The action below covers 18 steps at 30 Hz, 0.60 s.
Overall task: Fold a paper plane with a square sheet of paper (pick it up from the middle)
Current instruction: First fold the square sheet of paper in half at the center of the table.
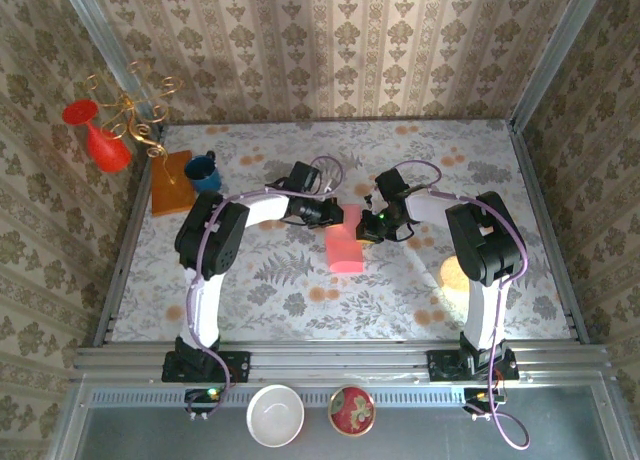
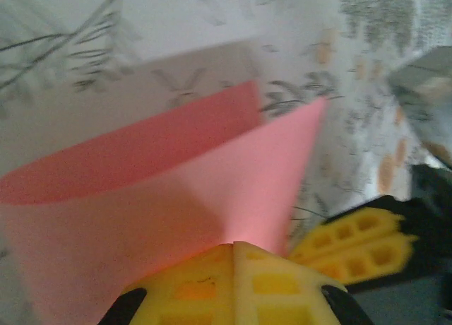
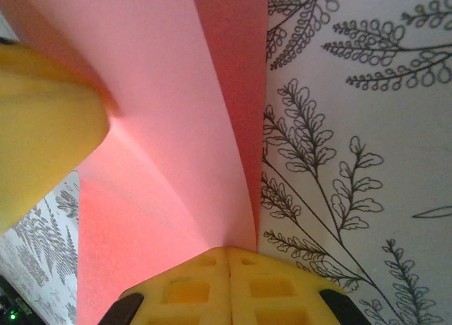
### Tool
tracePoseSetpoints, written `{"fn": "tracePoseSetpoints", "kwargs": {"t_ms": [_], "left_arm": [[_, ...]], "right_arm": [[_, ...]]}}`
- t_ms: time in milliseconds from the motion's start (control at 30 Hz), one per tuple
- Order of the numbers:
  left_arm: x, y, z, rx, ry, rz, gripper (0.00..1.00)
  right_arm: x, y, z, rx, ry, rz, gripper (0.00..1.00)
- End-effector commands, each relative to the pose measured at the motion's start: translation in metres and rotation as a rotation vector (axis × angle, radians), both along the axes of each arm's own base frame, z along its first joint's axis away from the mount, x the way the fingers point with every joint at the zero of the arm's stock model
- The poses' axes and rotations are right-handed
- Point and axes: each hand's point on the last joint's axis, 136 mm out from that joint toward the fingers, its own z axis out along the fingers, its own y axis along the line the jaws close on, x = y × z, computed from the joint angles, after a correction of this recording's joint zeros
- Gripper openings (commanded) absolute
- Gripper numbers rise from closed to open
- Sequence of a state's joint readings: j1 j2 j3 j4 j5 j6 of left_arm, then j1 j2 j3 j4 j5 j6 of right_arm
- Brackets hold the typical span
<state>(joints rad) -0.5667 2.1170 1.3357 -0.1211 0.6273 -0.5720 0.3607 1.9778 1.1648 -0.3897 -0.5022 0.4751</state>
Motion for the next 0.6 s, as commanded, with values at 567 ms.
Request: {"fn": "tracePoseSetpoints", "kwargs": {"t_ms": [567], "left_arm": [[0.042, 0.058, 0.038, 0.025, -0.042, 0.143, 0.07]], "right_arm": [[-0.076, -0.062, -0.077, -0.325, 0.294, -0.046, 0.09]]}}
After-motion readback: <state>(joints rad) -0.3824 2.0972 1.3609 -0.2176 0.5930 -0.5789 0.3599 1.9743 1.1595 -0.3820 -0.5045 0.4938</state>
